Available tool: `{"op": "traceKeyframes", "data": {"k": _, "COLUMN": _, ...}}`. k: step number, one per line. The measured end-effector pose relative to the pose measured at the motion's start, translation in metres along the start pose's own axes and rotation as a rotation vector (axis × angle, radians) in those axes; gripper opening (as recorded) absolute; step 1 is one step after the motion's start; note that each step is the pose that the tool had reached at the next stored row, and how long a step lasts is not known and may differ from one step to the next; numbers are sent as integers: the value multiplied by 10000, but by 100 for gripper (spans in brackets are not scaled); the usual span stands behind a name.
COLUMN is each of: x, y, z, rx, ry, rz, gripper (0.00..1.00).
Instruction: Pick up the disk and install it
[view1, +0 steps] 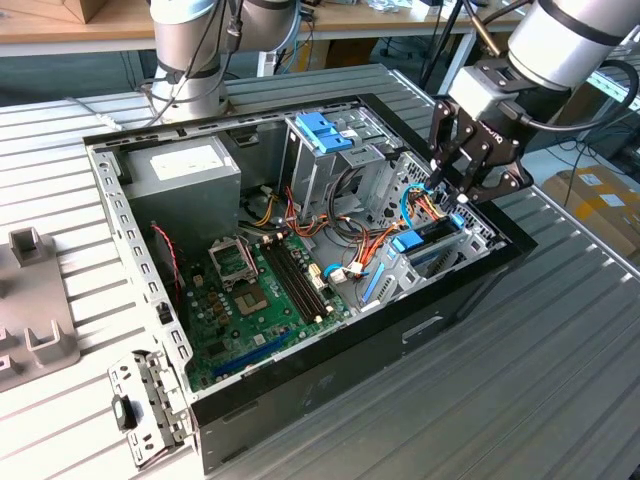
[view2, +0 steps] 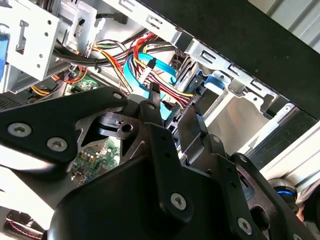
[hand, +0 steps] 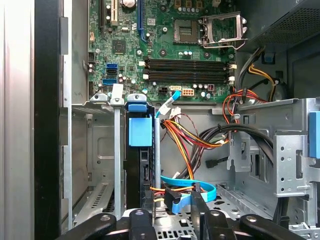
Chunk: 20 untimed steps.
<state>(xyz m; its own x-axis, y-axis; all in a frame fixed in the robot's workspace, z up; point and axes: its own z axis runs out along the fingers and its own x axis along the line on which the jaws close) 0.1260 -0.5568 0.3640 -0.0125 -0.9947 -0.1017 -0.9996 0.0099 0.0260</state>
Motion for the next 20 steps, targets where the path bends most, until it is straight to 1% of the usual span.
{"op": "traceKeyframes", "data": {"k": 3, "x": 0, "y": 0, "z": 1, "rx": 0, "ry": 0, "rz": 0, "gripper": 42}}
{"op": "traceKeyframes", "data": {"k": 4, "x": 0, "y": 0, "z": 2, "rx": 0, "ry": 0, "rz": 0, "gripper": 41}}
{"op": "traceKeyframes", "data": {"k": 5, "x": 0, "y": 0, "z": 2, "rx": 0, "ry": 0, "rz": 0, "gripper": 34}}
{"op": "traceKeyframes", "data": {"k": 7, "x": 0, "y": 0, "z": 3, "rx": 0, "ry": 0, "rz": 0, "gripper": 34}}
{"op": "traceKeyframes", "data": {"k": 10, "x": 0, "y": 0, "z": 4, "rx": 0, "ry": -1, "rz": 0, "gripper": 16}}
{"op": "traceKeyframes", "data": {"k": 20, "x": 2, "y": 6, "z": 9, "rx": 0, "ry": -1, "rz": 1, "gripper": 16}}
